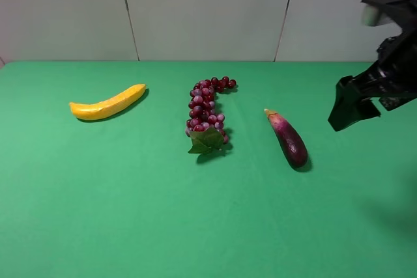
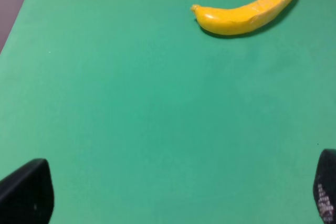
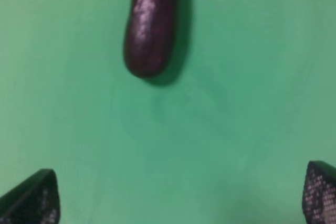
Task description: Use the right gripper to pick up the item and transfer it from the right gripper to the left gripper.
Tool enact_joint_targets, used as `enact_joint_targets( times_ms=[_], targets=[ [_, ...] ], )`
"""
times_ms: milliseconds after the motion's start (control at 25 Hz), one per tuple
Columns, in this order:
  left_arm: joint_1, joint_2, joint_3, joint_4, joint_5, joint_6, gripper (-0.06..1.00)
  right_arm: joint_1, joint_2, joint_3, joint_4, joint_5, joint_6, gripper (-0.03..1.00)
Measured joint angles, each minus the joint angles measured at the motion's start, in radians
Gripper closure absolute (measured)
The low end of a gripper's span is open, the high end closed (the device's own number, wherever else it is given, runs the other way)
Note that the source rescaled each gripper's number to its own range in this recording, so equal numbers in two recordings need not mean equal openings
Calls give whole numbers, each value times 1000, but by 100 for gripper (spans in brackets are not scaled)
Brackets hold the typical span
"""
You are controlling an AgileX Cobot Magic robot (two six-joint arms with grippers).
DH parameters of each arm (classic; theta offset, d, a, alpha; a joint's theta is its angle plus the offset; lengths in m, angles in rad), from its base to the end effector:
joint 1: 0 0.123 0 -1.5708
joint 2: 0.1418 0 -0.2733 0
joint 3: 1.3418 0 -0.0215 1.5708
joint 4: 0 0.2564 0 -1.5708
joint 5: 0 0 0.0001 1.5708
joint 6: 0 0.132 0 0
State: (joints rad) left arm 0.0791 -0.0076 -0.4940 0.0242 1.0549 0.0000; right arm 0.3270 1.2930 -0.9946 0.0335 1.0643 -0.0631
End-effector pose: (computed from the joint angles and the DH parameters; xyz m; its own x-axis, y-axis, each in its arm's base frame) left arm 0.0479 0.0066 0.2605 -0.4490 -0.0236 -0.8932 -0.0924 0.9955 0.0201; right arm 0.2417 0.0860 0.2348 -0.8895 -0.3511 -0.2922 -0.3712 0.9284 0.0143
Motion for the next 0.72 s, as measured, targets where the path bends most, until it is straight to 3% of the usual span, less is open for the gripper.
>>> enact_joint_targets(
  times_ms=[200, 720],
  targets=[
    [0, 0, 0, 0, 0, 0, -5, 75, 138, -46, -33, -11, 73, -3],
    [0, 0, 0, 0, 0, 0, -5, 81, 385, -74, -54, -146, 125, -3]
  ],
)
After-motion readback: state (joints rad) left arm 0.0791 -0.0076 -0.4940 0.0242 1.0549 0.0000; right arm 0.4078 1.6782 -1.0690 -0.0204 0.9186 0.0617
